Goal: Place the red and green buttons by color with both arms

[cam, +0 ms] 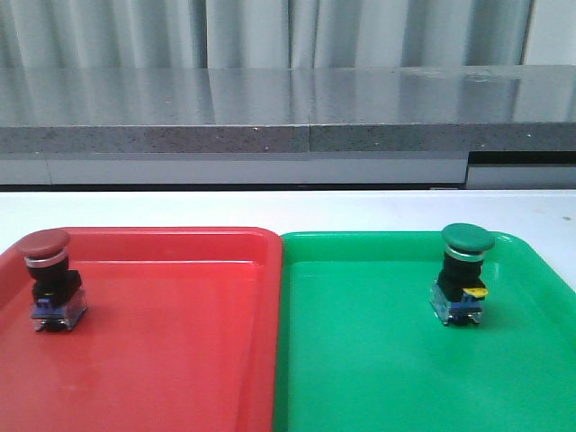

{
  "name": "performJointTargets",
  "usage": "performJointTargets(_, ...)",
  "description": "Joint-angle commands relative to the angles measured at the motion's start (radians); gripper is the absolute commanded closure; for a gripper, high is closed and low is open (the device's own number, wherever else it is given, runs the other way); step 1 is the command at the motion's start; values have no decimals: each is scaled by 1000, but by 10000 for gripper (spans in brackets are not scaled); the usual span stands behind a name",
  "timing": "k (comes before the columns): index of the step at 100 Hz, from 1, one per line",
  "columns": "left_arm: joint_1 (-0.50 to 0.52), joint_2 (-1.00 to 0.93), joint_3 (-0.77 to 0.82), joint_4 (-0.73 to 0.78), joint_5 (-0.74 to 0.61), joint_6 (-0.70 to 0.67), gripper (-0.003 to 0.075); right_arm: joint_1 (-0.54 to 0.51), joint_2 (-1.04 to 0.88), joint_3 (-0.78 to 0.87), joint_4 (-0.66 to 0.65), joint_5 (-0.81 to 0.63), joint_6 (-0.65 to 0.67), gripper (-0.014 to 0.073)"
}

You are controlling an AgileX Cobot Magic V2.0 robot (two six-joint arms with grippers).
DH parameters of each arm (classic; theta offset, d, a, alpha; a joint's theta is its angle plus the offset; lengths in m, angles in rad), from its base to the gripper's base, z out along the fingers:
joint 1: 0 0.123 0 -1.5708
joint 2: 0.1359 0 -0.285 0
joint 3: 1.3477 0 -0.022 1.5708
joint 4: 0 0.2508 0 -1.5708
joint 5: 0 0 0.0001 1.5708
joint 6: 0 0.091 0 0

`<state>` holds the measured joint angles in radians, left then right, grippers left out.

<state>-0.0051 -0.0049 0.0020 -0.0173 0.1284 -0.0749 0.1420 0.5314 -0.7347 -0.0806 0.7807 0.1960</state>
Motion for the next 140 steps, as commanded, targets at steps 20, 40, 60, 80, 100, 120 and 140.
performJointTargets(20,1,-32,12,-8,-80,-8,741,-161,-123,111,-20,-161,4,658)
performJointTargets(40,1,-32,12,-8,-80,-8,741,-161,-269,254,-32,-373,0,658)
performJointTargets(60,1,-32,12,-8,-80,-8,741,-160,-425,418,-33,-594,0,658)
performJointTargets(80,1,-32,12,-8,-80,-8,741,-160,-554,574,-33,-754,0,658)
performJointTargets(100,1,-32,12,-8,-80,-8,741,-160,-563,715,-33,-889,0,658)
performJointTargets(120,1,-32,12,-8,-80,-8,741,-160,-563,744,-45,-873,0,658)
performJointTargets(140,1,-32,12,-8,-80,-8,741,-160,-563,744,-45,-847,0,658)
